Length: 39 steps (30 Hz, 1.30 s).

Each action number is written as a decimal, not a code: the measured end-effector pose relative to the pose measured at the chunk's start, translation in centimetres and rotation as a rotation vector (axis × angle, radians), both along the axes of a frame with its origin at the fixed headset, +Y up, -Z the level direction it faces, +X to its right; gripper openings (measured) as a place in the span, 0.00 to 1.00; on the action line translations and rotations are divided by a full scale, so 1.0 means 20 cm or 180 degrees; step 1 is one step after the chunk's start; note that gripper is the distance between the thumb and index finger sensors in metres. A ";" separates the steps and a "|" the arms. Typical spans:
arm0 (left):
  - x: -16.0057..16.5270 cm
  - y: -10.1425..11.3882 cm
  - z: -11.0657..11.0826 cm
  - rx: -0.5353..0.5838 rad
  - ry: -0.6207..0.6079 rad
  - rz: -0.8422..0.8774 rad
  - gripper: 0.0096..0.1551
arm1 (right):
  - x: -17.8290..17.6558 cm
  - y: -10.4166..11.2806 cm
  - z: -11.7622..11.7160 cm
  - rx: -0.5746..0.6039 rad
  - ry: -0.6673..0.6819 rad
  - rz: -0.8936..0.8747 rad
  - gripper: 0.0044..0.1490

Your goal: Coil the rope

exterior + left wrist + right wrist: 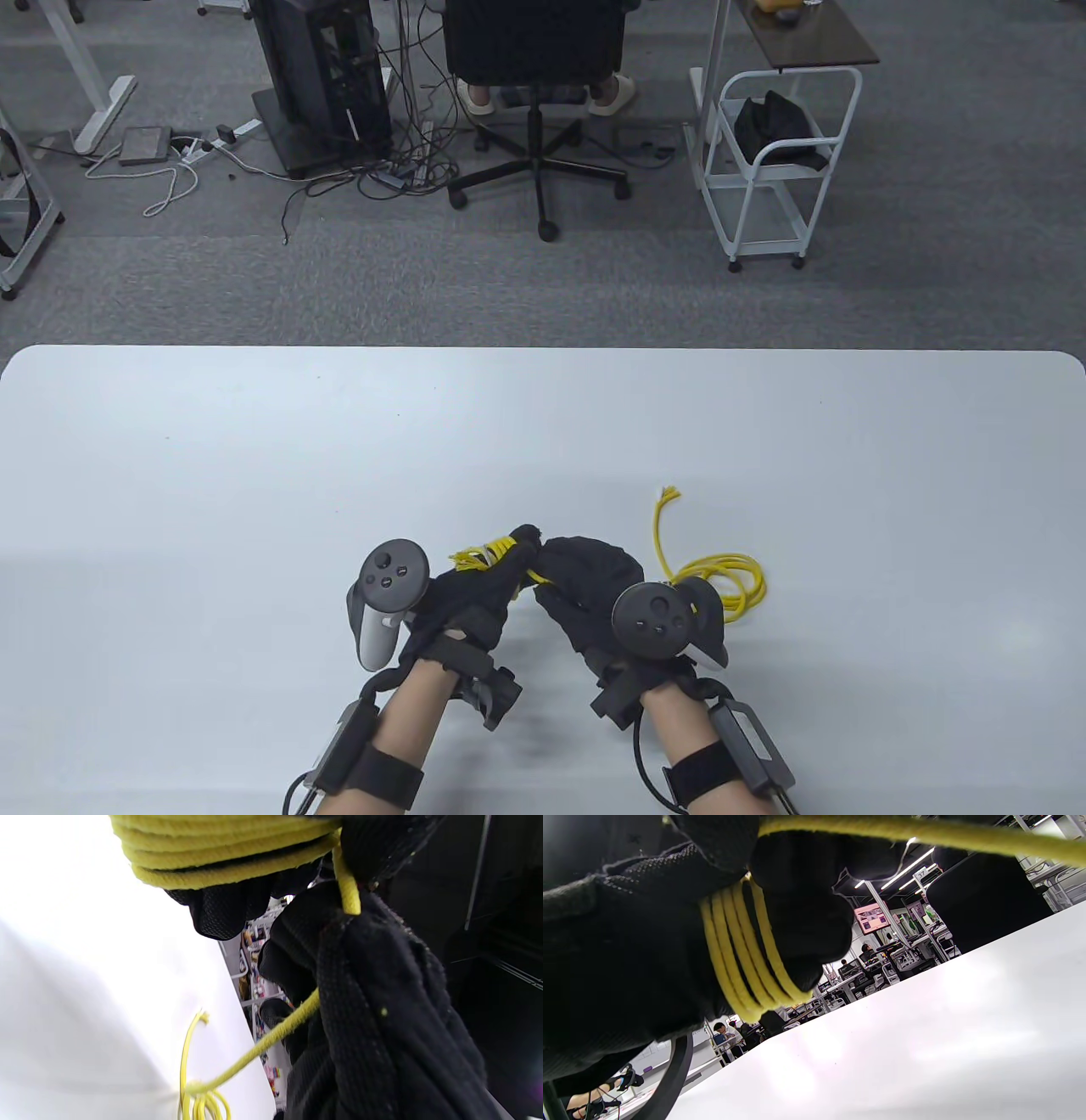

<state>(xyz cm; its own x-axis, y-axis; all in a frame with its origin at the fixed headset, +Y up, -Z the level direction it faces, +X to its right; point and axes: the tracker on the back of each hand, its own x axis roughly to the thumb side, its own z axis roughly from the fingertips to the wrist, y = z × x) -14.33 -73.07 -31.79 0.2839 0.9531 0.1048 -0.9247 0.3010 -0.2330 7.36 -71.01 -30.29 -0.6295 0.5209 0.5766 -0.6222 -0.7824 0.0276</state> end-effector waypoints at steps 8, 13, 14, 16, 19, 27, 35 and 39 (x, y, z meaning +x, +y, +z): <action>-0.04 0.04 0.01 0.0334 0.0238 0.0094 0.27 | -0.03 -0.02 0.00 -0.0108 0.0065 0.0175 0.26; -0.06 0.04 0.01 0.0393 0.0149 0.0446 0.26 | -0.03 -0.05 -0.01 -0.0205 0.0080 0.0326 0.25; -0.05 0.04 0.01 0.0403 0.0121 0.0499 0.26 | -0.03 -0.05 -0.01 -0.0220 0.0076 0.0345 0.25; -0.05 0.05 0.01 0.0396 0.0040 0.0606 0.26 | -0.03 -0.06 -0.02 -0.0268 0.0055 0.0434 0.26; -0.04 0.05 0.01 0.0391 -0.0056 0.0715 0.26 | -0.03 -0.09 -0.02 -0.0299 0.0039 0.0585 0.26; 0.00 0.04 0.01 0.0241 -0.0382 0.1347 0.27 | -0.02 -0.13 -0.05 -0.0451 -0.0062 0.0817 0.26; 0.04 0.04 0.00 0.0172 -0.0845 0.1574 0.29 | 0.04 -0.14 -0.08 -0.0527 -0.0272 0.0889 0.26; 0.08 0.03 0.00 0.0110 -0.1130 0.1565 0.33 | 0.05 -0.13 -0.08 -0.0522 -0.0314 0.0864 0.25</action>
<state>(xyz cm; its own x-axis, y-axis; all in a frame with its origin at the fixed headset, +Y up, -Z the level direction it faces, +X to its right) -12.79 -72.52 -31.72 -0.2469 0.9581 0.1455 -0.8249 -0.1290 -0.5504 8.35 -73.61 -31.90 -0.8066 0.4073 0.4284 -0.3975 -0.9101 0.1168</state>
